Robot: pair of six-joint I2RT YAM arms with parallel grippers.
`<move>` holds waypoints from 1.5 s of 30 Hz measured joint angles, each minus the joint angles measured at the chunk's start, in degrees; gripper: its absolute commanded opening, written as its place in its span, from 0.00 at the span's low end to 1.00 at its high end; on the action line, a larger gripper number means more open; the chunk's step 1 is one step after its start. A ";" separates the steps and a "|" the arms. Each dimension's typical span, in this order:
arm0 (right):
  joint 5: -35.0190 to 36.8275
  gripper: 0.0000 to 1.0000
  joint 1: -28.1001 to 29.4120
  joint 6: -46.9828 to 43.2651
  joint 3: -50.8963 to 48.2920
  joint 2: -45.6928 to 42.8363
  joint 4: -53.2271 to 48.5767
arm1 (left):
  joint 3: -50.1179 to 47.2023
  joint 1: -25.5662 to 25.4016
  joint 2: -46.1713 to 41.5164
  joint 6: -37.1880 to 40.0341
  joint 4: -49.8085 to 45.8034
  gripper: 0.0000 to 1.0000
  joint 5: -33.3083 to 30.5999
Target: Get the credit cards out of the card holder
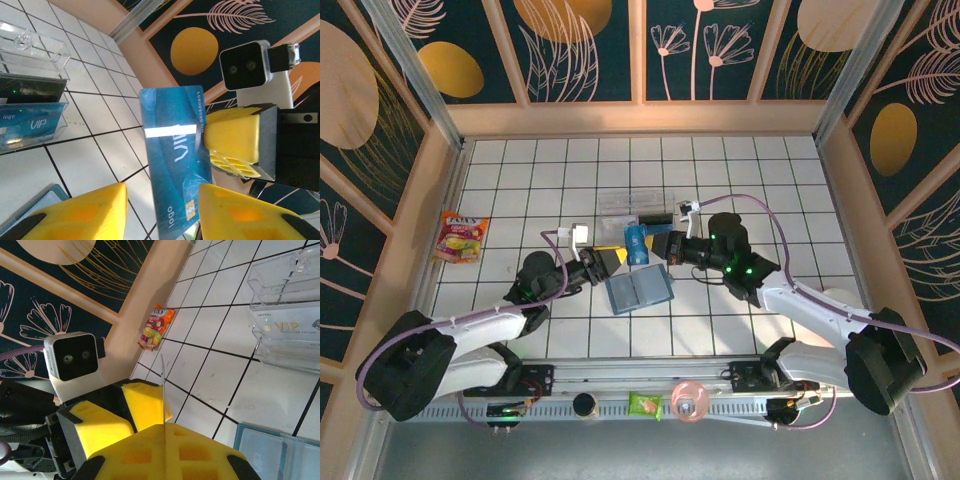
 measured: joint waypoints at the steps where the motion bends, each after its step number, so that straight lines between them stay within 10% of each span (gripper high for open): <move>1: 0.00 0.00 0.00 0.00 0.00 0.02 0.02 | 0.00 0.00 0.09 0.00 0.02 0.41 0.00; 16: -0.02 0.00 0.48 1.29 0.13 2.62 4.11 | -0.39 0.63 3.32 -1.97 4.87 0.21 3.02; 45: 0.20 0.00 0.92 1.44 0.57 3.65 4.70 | -0.92 0.70 1.84 -1.88 4.09 0.30 2.16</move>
